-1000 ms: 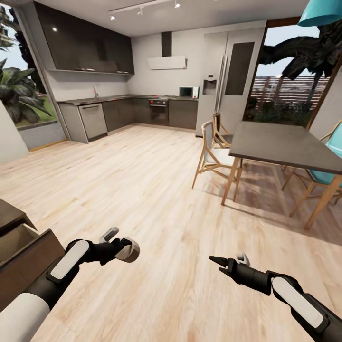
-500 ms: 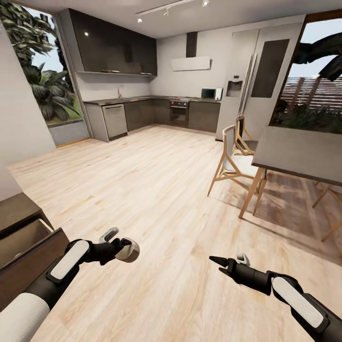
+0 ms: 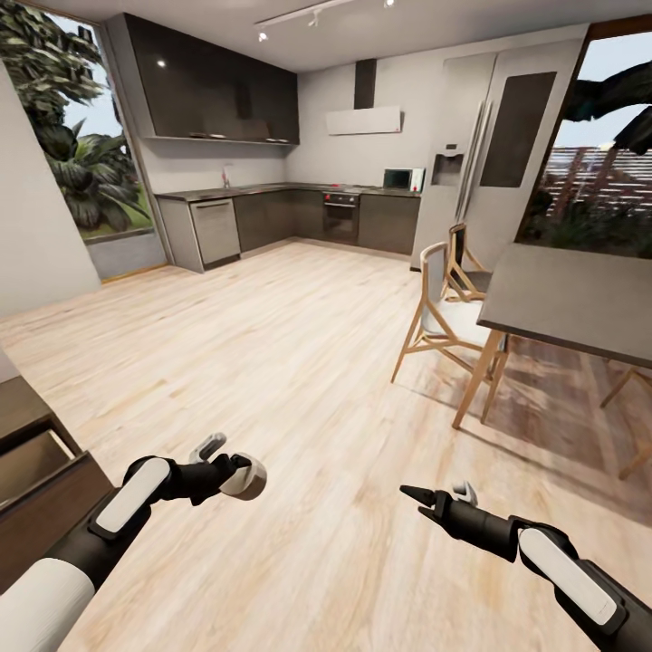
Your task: Place each of the two pumpkins and all three candles from the living room inside a cabinet in the living room (use any cabinet), then make sure every cabinet is closed, and position the cauldron so it is next to a table in the living room.
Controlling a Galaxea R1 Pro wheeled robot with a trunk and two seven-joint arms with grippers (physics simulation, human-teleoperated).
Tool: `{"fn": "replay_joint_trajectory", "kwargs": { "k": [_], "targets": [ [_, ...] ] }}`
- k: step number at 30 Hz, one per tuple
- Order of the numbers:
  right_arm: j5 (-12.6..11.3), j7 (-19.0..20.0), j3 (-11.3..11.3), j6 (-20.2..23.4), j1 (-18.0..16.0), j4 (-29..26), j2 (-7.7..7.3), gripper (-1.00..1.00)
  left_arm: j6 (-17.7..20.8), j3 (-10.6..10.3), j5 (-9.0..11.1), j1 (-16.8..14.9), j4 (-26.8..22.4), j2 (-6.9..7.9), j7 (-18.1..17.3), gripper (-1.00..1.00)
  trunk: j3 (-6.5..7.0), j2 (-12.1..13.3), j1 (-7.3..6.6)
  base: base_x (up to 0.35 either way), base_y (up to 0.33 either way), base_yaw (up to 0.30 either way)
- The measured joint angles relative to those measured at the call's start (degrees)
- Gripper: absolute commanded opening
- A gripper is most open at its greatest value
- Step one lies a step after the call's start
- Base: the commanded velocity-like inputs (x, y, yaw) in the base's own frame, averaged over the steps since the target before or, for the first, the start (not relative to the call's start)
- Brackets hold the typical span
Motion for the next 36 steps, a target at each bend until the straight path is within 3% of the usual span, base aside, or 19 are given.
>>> {"fn": "replay_joint_trajectory", "kwargs": {
  "k": [4,26,36],
  "targets": [
    [0.0,0.0,0.0,0.0,0.0,0.1,0.00,1.00,0.0,0.1,0.5,0.0,-0.4,0.06,0.0,-1.00,0.00,0.0,0.00,0.008,-0.007,0.000],
    [-0.1,0.0,-0.1,0.1,0.0,0.0,0.00,1.00,0.0,0.1,0.6,0.0,-0.1,-0.03,0.0,-1.00,3.95,8.8,-4.82,0.000,0.000,0.004],
    [0.0,0.0,0.0,0.1,0.0,-0.1,0.00,1.00,0.0,0.1,0.5,0.0,-0.1,-0.02,0.0,-1.00,5.74,12.8,-7.02,0.000,0.000,0.245]
  ]
}}
